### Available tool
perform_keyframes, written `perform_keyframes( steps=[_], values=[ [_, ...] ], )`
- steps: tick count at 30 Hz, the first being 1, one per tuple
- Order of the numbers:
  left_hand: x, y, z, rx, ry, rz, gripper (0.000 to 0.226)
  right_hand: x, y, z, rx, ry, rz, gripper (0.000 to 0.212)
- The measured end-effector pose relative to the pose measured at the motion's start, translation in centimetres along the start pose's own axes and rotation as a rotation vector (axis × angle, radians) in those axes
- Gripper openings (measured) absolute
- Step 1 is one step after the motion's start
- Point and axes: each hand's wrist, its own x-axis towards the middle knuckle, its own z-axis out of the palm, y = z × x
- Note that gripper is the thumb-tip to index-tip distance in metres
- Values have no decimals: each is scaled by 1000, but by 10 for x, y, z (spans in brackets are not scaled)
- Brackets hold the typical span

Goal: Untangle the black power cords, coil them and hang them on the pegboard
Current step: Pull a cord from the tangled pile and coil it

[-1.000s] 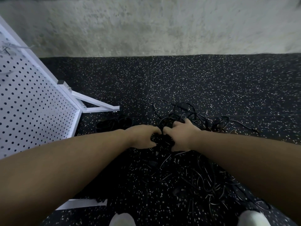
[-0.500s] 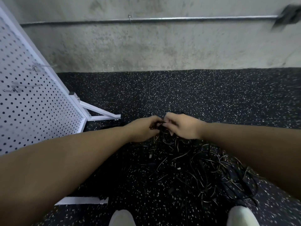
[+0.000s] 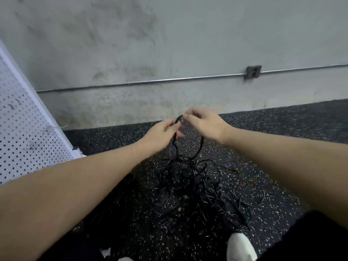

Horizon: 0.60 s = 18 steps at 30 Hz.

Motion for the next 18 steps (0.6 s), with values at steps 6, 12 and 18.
perform_keyframes(
  steps=[6, 12, 18],
  values=[
    [-8, 27, 33, -142, -111, -2, 48, -12, -7, -20, 491, 209, 51, 18],
    [-2, 21, 59, 138, -138, 17, 15, -15, 5, -28, 724, 210, 71, 24],
    [5, 19, 67, 330, -245, 86, 8, -13, 25, -33, 635, 253, 209, 27]
  ],
)
